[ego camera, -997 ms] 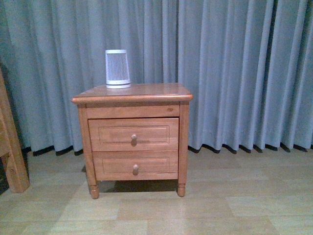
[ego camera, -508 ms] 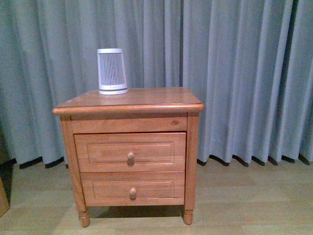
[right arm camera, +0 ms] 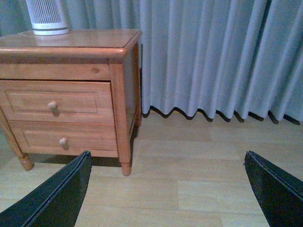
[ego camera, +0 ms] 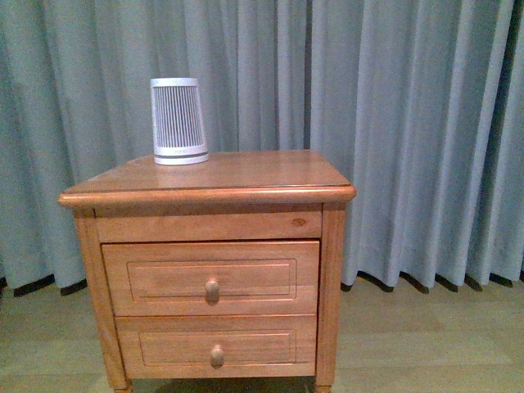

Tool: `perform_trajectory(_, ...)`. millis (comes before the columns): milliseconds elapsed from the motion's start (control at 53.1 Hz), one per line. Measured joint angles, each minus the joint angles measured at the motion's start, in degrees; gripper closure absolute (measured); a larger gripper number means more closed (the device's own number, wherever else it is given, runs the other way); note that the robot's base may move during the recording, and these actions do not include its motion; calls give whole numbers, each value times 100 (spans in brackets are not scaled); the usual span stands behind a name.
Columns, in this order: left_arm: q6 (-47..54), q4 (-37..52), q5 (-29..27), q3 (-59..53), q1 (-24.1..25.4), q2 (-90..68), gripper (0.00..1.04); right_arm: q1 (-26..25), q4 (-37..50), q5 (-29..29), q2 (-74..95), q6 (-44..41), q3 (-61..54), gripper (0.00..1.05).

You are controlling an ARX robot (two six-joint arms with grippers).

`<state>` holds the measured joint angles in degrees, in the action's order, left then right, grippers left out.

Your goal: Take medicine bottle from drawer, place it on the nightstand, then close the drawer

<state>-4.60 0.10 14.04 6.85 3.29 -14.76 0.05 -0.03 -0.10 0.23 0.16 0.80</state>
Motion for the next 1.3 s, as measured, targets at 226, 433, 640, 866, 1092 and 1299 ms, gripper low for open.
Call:
perform_trajectory(226, -273, 2055, -57, 2304, -299, -3285, 7, 0, 0, 9, 0, 2, 0, 7)
perform_trajectory(433, -173, 3143, -463, 3845, -826, -6074, 7, 0, 0, 9, 0, 2, 0, 7)
perform_trajectory(640, -109, 3696, -1010, 4828, -1250, -8421, 7, 0, 0, 9, 0, 2, 0, 7)
perform_trajectory(866, -144, 3869, -1410, 6179, -1674, -10351, 7, 0, 0, 9, 0, 0, 0, 7)
perform_trajectory(1092, -127, 3788, -1738, 7329, -1814, -11844, 7, 0, 0, 9, 0, 2, 0, 7)
perform_trajectory(1299, -114, 3740, -1947, 8413, -1849, -13038, 7, 0, 0, 9, 0, 0, 0, 7)
